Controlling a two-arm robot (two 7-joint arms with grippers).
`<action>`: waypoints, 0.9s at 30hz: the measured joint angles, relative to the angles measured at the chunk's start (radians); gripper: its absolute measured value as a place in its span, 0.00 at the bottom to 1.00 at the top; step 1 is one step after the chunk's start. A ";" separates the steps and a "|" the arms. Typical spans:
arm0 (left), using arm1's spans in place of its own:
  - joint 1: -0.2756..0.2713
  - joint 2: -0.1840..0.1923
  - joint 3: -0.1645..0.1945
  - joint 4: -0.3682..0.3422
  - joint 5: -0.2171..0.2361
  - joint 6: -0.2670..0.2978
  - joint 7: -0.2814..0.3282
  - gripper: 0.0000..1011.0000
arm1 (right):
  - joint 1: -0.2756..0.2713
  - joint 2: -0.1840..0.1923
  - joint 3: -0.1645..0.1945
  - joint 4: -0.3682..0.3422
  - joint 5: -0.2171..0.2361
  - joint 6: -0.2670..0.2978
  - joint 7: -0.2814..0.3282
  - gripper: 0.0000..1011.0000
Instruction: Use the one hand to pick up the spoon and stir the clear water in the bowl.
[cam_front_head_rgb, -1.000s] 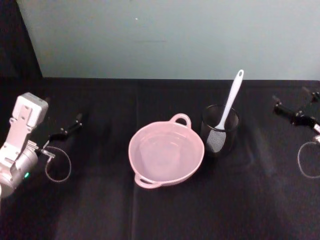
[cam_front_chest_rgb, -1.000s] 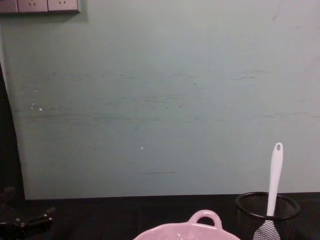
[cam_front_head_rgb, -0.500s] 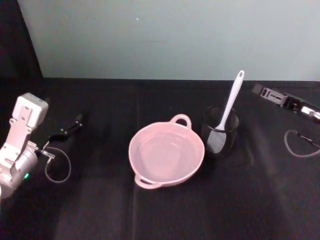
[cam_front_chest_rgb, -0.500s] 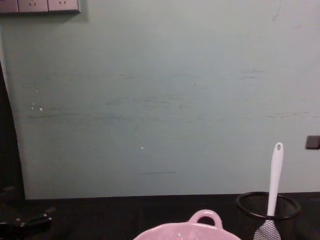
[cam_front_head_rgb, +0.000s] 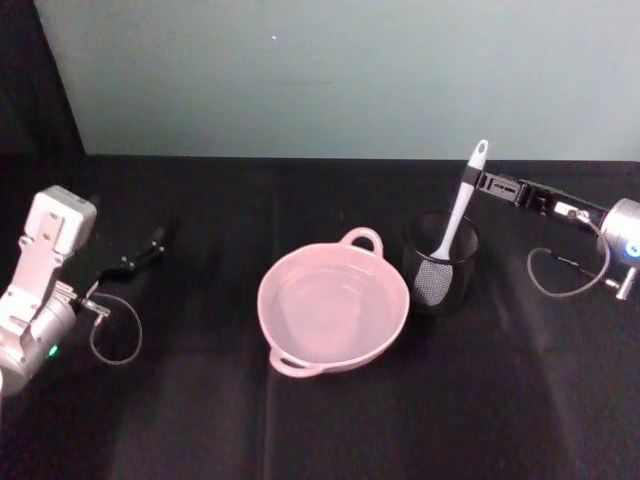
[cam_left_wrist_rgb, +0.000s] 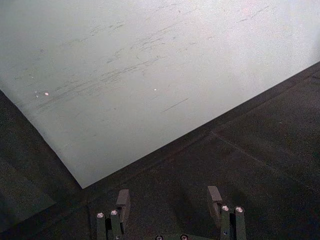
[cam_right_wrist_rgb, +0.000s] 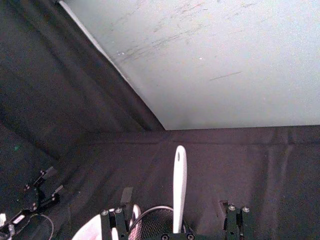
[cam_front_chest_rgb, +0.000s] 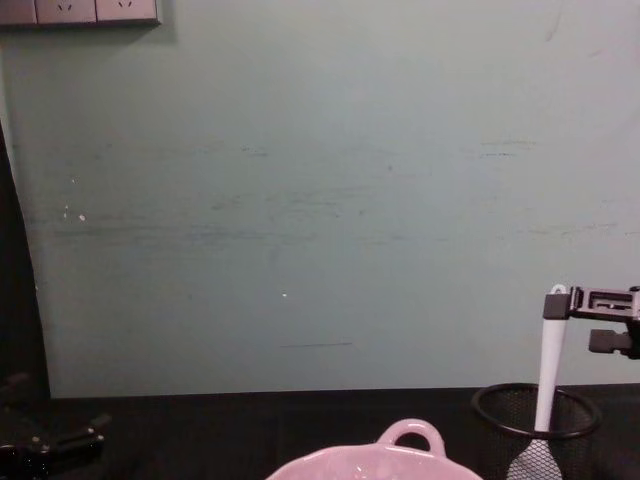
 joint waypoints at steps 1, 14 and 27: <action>0.000 0.000 0.000 0.000 0.000 0.000 0.000 1.00 | 0.007 -0.003 -0.006 0.010 -0.003 -0.006 0.004 0.99; 0.000 0.000 0.000 0.000 0.000 0.000 0.000 1.00 | 0.074 -0.035 -0.069 0.122 -0.006 -0.066 0.066 0.99; 0.000 0.000 0.000 0.000 0.000 0.000 0.000 1.00 | 0.091 -0.044 -0.086 0.150 0.000 -0.077 0.082 0.98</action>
